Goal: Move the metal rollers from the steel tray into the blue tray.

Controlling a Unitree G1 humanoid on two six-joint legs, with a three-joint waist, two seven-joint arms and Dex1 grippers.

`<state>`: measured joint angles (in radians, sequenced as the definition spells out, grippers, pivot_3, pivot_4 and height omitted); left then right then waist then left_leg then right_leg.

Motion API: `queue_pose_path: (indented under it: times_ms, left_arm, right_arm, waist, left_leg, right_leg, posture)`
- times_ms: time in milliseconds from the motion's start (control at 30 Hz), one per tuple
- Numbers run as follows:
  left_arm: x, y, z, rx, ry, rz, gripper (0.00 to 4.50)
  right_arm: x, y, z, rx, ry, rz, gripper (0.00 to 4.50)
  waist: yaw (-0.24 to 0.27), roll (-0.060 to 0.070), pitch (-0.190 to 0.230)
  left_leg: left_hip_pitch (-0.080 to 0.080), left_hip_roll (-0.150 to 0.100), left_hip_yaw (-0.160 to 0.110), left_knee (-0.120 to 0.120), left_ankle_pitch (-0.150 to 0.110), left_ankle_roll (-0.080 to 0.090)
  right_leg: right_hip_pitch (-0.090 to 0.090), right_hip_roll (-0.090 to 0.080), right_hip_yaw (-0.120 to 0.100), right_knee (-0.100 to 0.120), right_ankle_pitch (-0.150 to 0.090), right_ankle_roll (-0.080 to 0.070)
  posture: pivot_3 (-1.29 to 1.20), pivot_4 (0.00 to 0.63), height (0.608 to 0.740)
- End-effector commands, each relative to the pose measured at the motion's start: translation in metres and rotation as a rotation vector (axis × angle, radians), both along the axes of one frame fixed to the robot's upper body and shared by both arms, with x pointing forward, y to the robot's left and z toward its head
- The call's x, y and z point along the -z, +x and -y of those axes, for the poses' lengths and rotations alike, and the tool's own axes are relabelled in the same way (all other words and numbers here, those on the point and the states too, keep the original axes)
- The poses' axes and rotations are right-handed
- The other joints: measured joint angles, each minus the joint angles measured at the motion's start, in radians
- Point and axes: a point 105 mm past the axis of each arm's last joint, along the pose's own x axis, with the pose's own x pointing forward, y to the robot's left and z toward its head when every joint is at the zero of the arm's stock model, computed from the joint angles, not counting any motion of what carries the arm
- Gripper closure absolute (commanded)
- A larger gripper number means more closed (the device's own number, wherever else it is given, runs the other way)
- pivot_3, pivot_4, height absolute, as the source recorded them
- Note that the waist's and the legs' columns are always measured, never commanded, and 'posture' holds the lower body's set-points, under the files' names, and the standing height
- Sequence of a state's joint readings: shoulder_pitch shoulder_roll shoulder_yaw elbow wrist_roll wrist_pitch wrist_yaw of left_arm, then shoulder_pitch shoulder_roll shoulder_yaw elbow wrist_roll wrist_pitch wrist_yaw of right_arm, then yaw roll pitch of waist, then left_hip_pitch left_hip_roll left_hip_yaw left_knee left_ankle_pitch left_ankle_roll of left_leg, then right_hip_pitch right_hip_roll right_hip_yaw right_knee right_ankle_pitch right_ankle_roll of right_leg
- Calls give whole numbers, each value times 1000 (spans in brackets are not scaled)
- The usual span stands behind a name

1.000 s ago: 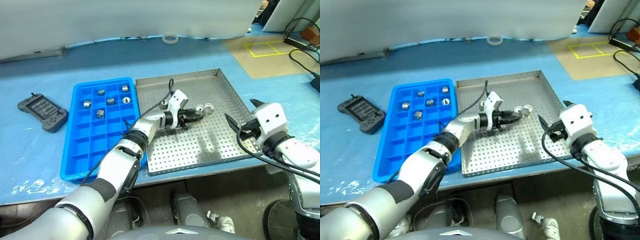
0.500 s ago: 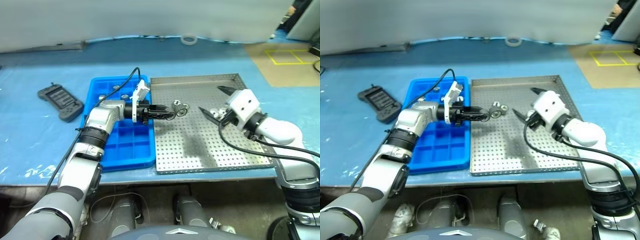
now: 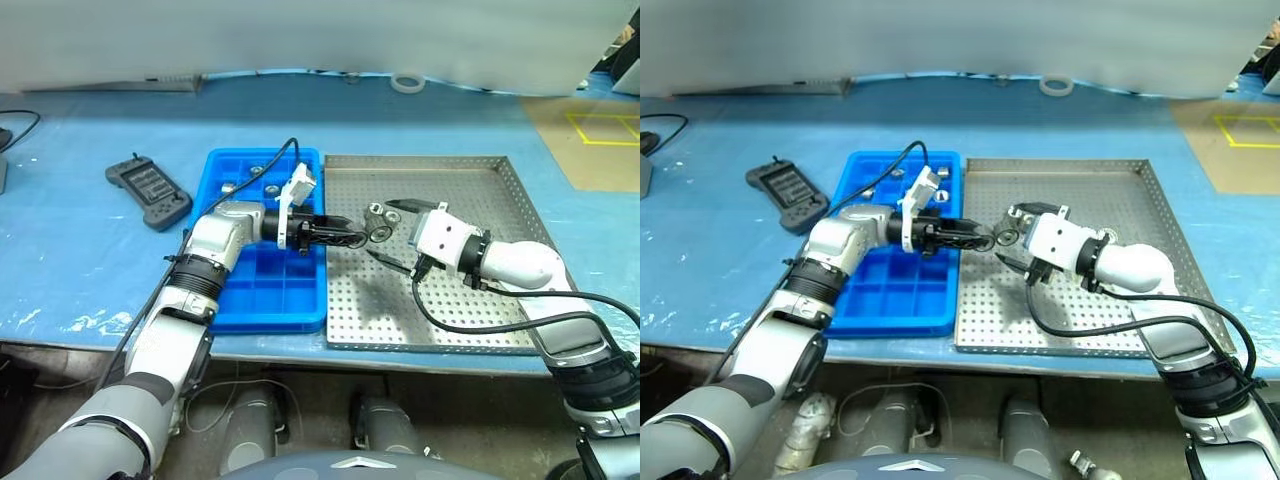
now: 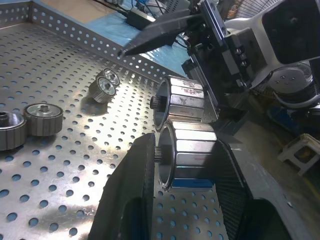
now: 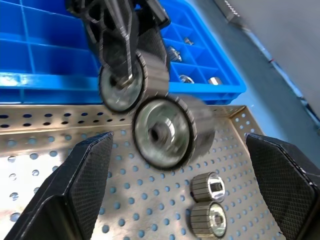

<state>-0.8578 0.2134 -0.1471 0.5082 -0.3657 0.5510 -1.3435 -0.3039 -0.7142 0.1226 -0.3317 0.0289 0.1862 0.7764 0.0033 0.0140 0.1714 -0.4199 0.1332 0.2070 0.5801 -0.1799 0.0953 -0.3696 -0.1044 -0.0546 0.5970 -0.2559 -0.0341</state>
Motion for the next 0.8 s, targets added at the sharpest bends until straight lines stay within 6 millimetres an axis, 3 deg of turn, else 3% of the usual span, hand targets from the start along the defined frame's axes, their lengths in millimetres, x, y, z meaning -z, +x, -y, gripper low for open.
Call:
queue_pose_path:
  times_ms: [33,200,300,500,800]
  left_arm:
    - [-10,-4,6,32,-19,52,3054]
    - [-8,-3,9,28,-19,54,3054]
    - [-10,-2,11,27,-22,61,3081]
    - [-8,1,14,15,-19,67,3081]
    - [-5,7,12,-32,-5,81,3081]
  right_arm:
    - [-13,0,-5,-13,10,69,0]
    - [-13,-2,-3,-6,10,69,0]
    - [-12,-6,-2,-18,19,53,554]
    - [-10,-6,-2,-14,20,54,2622]
    - [-10,1,3,23,0,76,2716]
  waist:
    - [-1,0,0]
    - [-6,0,0]
    - [-8,0,0]
    - [-15,0,0]
    - [-16,0,0]
  left_leg:
    - [0,0,0,0,0,0]
    - [0,0,0,0,2,-1]
    - [1,0,0,1,2,0]
    - [1,0,0,1,2,0]
    - [1,0,0,1,2,0]
  right_leg:
    - [0,0,0,1,0,0]
    - [-1,0,0,4,0,0]
    - [-1,0,0,5,0,0]
    - [-1,0,0,5,0,0]
    - [-1,0,0,5,0,0]
  posture:
    - [-251,150,740]
    - [-261,150,740]
    - [-269,150,740]
    - [-270,150,740]
    - [-270,150,740]
